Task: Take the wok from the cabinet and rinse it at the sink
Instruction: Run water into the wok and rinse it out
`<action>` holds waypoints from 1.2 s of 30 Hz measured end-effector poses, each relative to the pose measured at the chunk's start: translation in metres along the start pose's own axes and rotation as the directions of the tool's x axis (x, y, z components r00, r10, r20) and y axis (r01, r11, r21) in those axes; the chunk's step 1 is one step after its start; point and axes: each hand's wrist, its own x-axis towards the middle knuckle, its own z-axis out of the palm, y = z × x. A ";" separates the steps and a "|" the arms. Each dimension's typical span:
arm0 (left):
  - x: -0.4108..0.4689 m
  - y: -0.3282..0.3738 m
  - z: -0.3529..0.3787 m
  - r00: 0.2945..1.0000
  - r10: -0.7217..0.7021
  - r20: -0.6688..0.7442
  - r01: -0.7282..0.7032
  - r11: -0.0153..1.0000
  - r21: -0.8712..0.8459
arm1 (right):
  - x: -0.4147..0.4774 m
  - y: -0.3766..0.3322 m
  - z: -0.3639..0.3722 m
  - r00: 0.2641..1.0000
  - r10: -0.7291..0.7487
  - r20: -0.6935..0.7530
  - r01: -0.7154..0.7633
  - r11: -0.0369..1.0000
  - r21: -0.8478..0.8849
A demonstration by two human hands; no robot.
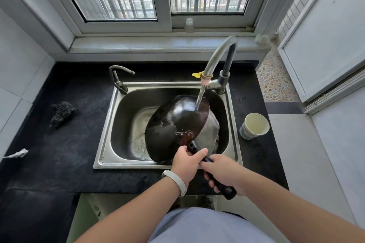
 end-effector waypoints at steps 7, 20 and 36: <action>-0.001 0.002 -0.001 1.000 0.018 -0.014 -0.017 0.996 0.093 | -0.005 -0.002 0.001 1.000 0.018 0.016 -0.018 1.000 -0.013; 0.002 0.009 0.005 0.999 -0.027 0.040 0.021 0.990 0.141 | 0.001 0.006 -0.001 0.983 0.102 0.154 -0.168 0.842 0.512; -0.001 0.048 -0.006 0.981 0.020 0.194 -0.022 1.000 0.010 | -0.022 -0.026 0.011 0.967 0.027 0.252 -0.241 0.404 0.882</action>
